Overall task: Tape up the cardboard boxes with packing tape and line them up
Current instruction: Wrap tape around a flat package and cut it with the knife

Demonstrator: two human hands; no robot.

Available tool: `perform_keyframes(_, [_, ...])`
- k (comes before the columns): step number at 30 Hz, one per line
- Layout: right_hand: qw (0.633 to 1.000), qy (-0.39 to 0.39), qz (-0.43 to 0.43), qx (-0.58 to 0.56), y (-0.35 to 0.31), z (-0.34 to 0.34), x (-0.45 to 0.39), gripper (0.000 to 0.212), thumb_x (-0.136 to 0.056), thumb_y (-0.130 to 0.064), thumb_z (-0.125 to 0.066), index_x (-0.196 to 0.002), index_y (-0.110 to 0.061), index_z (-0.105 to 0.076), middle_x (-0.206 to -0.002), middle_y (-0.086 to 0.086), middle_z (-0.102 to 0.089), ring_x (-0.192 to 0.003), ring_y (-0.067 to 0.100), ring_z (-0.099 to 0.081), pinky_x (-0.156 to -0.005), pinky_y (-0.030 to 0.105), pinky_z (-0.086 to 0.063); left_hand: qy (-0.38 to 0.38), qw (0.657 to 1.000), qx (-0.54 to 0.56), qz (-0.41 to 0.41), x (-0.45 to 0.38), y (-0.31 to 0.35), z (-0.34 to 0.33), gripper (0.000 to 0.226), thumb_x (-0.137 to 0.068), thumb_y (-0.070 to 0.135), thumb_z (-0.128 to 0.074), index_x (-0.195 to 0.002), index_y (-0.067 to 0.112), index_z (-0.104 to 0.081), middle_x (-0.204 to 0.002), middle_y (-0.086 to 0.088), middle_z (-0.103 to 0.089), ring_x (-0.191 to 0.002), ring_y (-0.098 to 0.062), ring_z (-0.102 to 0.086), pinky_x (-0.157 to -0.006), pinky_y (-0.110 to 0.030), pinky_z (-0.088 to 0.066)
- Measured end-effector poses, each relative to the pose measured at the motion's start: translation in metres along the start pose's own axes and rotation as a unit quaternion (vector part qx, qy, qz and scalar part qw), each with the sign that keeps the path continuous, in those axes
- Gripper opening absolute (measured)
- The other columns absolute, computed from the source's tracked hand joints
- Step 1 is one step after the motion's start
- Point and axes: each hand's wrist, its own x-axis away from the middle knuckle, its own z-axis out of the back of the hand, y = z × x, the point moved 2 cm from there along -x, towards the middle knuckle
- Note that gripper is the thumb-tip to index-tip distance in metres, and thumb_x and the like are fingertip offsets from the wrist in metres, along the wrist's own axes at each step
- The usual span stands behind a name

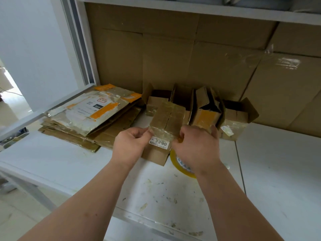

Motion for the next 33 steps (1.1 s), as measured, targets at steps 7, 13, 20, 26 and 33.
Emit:
perform_keyframes(7, [0.983,-0.136,0.007,-0.122,0.012,0.02,-0.002,0.017,-0.096,-0.027,-0.048,-0.109,-0.023,-0.059,-0.086,-0.011,-0.048,-0.09,0.009,-0.037,-0.119,0.04,-0.02,-0.063,0.998,-0.028,-0.003,-0.007,-0.002,0.007,0.042,-0.095,0.045,-0.053,-0.08,0.009,-0.069,-0.092,-0.017,-0.071,-0.089,-0.03,-0.066,-0.068,-0.03,-0.041])
perform_keyframes(13, [0.983,-0.114,-0.012,-0.141,0.007,0.014,-0.003,0.029,-0.094,-0.052,-0.051,-0.088,-0.025,-0.059,-0.081,-0.009,-0.057,-0.078,0.006,-0.052,-0.107,0.042,-0.04,-0.07,0.997,-0.028,-0.018,-0.006,0.002,0.01,0.045,-0.09,0.054,-0.06,-0.067,0.018,-0.071,-0.067,0.001,-0.07,-0.066,-0.011,-0.064,-0.066,-0.035,-0.048])
perform_keyframes(20, [0.995,-0.071,-0.018,-0.071,0.001,0.004,-0.006,0.039,-0.09,-0.064,-0.051,-0.086,-0.025,-0.053,-0.083,-0.006,-0.061,-0.084,0.017,-0.06,-0.09,0.04,-0.048,-0.055,0.995,-0.068,-0.038,-0.013,-0.003,0.006,0.016,-0.083,0.047,-0.073,-0.09,0.033,-0.076,-0.083,0.016,-0.071,-0.078,0.005,-0.062,-0.067,-0.02,-0.048])
perform_keyframes(26, [1.0,-0.02,0.007,-0.008,-0.003,-0.002,-0.004,0.038,-0.094,-0.061,-0.047,-0.088,-0.024,-0.048,-0.088,-0.002,-0.061,-0.087,0.021,-0.061,-0.086,0.037,-0.048,-0.052,0.994,-0.091,-0.042,-0.014,-0.001,0.003,0.029,-0.081,0.06,-0.066,-0.087,0.032,-0.071,-0.085,0.017,-0.068,-0.084,-0.005,-0.062,-0.065,-0.027,-0.044])
perform_keyframes(33, [0.997,-0.06,0.028,-0.037,0.002,0.0,-0.007,0.034,-0.096,-0.058,-0.047,-0.089,-0.024,-0.051,-0.085,-0.006,-0.058,-0.083,0.018,-0.059,-0.083,0.036,-0.047,-0.025,0.983,-0.175,-0.06,-0.017,0.005,0.0,0.044,-0.076,0.065,-0.07,-0.092,0.024,-0.066,-0.085,0.01,-0.067,-0.079,-0.01,-0.062,-0.065,-0.031,-0.051])
